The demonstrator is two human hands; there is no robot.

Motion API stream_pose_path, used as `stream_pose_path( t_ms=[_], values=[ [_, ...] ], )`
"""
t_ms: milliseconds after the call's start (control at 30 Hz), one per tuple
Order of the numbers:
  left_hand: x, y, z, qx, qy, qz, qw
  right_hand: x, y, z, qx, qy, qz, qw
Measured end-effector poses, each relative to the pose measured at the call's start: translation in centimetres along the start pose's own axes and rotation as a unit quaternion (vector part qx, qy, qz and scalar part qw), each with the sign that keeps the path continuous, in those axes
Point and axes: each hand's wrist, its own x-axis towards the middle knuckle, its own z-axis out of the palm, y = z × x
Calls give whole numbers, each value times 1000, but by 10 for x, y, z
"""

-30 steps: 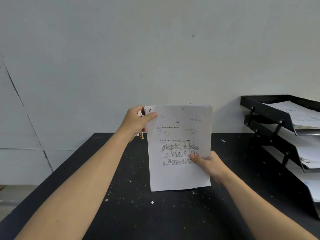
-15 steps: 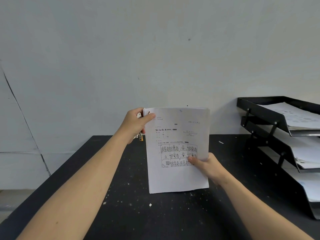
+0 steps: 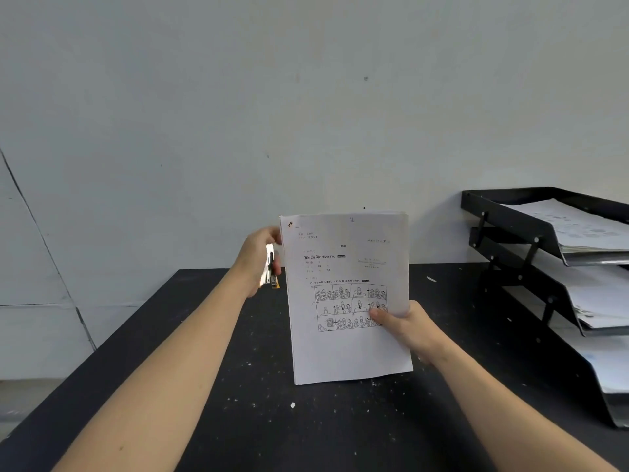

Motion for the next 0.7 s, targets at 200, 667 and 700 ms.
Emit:
stream_pose_path(
  t_ms=[200, 667, 700],
  values=[
    [13, -79, 13, 287, -113, -144, 940, 2, 2, -17, 16, 14, 7, 1000],
    [10, -127, 52, 526, -78, -49, 845, 0, 3, -46, 43, 22, 17, 999],
    [6, -115, 52, 393, -81, -70, 913, 0, 2, -46, 47, 21, 22, 998]
  ],
)
